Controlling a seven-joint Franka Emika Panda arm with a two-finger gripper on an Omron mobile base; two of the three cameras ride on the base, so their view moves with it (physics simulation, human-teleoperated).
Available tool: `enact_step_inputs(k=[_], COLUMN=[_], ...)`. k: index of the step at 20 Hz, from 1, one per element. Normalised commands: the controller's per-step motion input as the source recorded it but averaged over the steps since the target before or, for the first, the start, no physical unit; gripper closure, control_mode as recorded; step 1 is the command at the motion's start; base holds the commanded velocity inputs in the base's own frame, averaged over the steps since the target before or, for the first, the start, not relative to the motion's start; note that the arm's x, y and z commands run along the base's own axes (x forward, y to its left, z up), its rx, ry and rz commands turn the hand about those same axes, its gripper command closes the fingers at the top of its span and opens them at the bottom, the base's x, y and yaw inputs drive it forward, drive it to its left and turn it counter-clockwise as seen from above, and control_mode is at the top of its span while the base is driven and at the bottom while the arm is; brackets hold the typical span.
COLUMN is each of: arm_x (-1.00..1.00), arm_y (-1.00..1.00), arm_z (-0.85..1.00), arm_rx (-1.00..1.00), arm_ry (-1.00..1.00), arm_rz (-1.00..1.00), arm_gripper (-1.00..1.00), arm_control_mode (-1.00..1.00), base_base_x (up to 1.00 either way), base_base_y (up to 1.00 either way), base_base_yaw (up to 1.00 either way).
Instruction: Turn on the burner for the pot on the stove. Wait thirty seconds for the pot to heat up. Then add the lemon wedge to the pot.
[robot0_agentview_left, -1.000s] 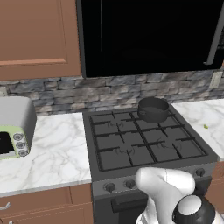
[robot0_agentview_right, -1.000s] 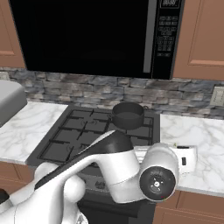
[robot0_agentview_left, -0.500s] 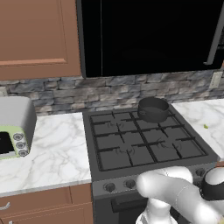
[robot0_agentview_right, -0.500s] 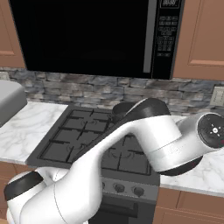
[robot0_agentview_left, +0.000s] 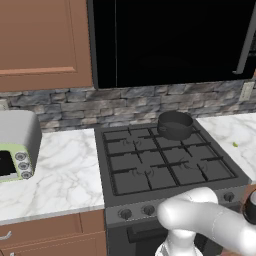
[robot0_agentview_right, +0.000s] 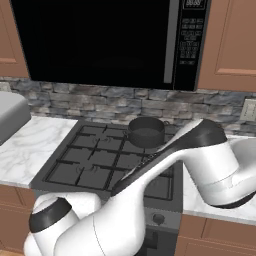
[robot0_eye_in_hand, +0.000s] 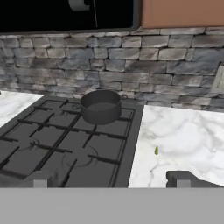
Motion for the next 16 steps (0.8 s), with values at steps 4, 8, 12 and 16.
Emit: enact_step_inputs(k=[4,8,12,16], arm_x=[0.01,0.15,0.33,0.38], arm_y=[-0.01,0.00,0.06,0.18], arm_z=[-0.35,-0.27,-0.16,-0.43], arm_rx=[0.04,0.00,0.00,0.00], arm_ry=[-0.27,-0.13,0.00,0.00], arm_rz=[-0.01,-0.01,-0.01,0.00], arm_gripper=[-1.00,-1.00,-1.00,-1.00], arm_control_mode=[-1.00,-1.00,-1.00,-1.00], base_base_x=[0.00,0.00,0.00,0.00], base_base_y=[0.00,0.00,0.00,0.00], base_base_yaw=[0.00,0.00,0.00,0.00])
